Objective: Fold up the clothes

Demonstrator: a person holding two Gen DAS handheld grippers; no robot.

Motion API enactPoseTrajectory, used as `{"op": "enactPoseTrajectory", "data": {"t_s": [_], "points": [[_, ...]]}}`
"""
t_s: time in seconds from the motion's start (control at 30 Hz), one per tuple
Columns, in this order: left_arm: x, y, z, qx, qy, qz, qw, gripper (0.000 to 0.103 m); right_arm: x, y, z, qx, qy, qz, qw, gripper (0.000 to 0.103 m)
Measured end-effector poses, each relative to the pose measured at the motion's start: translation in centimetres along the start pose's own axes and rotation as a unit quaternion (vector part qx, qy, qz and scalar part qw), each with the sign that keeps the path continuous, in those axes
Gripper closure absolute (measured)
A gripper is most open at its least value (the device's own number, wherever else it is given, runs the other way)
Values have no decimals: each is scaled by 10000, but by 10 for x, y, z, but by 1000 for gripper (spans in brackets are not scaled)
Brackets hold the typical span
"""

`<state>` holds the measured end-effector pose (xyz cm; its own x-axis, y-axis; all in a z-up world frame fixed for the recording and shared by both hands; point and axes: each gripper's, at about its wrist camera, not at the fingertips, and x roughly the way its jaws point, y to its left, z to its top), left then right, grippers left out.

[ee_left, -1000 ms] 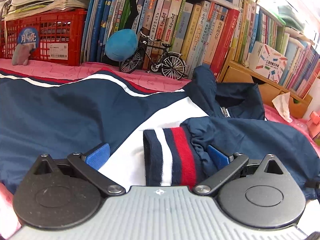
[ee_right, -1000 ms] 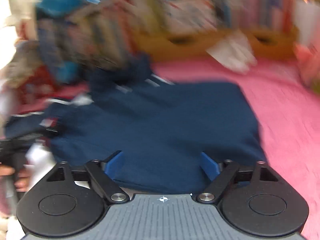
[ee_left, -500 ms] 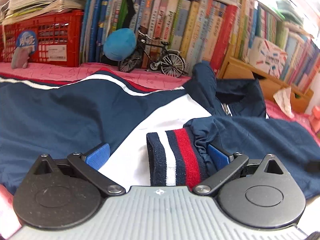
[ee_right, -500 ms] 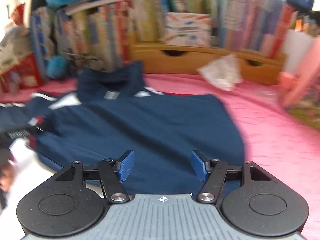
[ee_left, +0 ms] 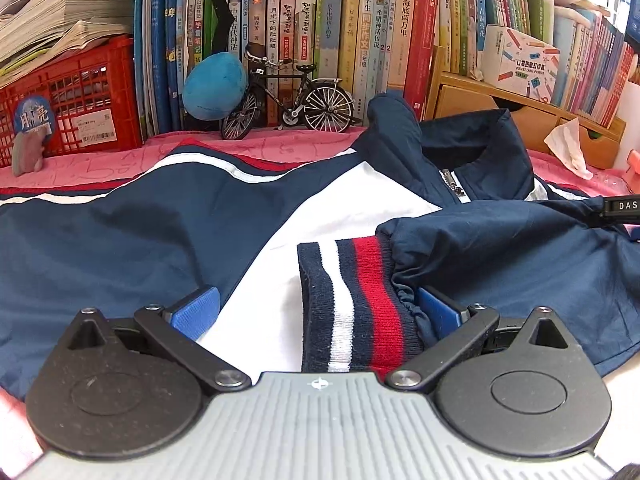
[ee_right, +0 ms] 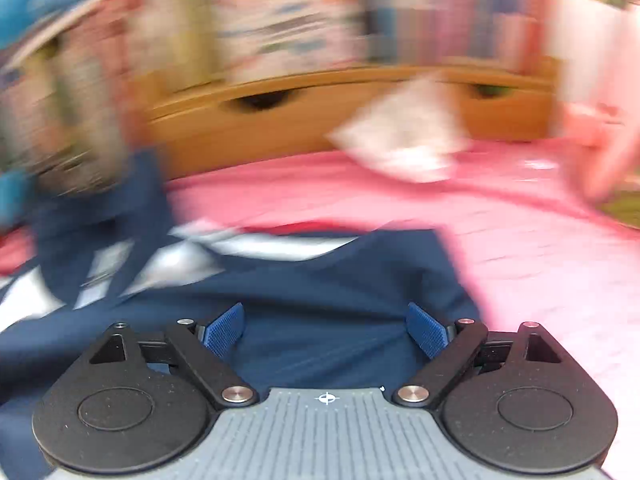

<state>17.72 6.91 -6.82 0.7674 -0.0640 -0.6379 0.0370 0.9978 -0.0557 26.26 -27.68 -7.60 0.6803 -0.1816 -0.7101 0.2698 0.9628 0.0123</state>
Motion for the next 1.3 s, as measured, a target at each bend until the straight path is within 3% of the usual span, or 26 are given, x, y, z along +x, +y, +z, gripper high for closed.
{"op": "enactPoseTrajectory", "data": {"t_s": [0.03, 0.07, 0.2, 0.3, 0.43, 0.53, 0.57, 0.7, 0.97, 1.1, 1.3], "points": [[0, 0, 0, -7, -2, -5, 10000, 0, -1, -1, 3, 152, 50, -537, 9984, 12], [0, 1, 0, -15, -5, -12, 10000, 0, -5, 0, 6, 259, 40, -747, 9969, 12], [-1, 3, 0, -60, -27, -61, 10000, 0, -39, 11, -3, 374, -203, 578, 9974, 9], [-2, 5, 0, -119, -50, -111, 9999, 0, -62, 37, -21, -218, -81, 1516, 9882, 7], [-2, 5, 1, -121, -50, -105, 9999, 0, -84, 60, -52, -1189, 244, 2009, 9721, 6], [-1, 3, 1, -76, -33, -68, 9999, 0, -88, 74, -76, -1690, 286, 1700, 9704, 0], [-1, 3, 1, -74, -33, -69, 9999, 0, -88, 76, -81, -1783, 122, 1635, 9702, 0], [-2, 4, 1, -72, -34, -77, 9999, 0, -90, 77, -93, -1643, -328, 1683, 9714, 0], [-1, 5, 2, -187, -62, -39, 9998, 0, -91, 75, -94, -1597, -352, 1676, 9722, 0], [-13, -10, 3, 119, -117, 430, 9989, 0, -80, 77, -91, -1539, -354, 1628, 9739, 0], [-44, -37, -2, 826, -1008, 1218, 9840, 0, -86, 58, -102, -1438, -369, 1545, 9768, 0]]}}
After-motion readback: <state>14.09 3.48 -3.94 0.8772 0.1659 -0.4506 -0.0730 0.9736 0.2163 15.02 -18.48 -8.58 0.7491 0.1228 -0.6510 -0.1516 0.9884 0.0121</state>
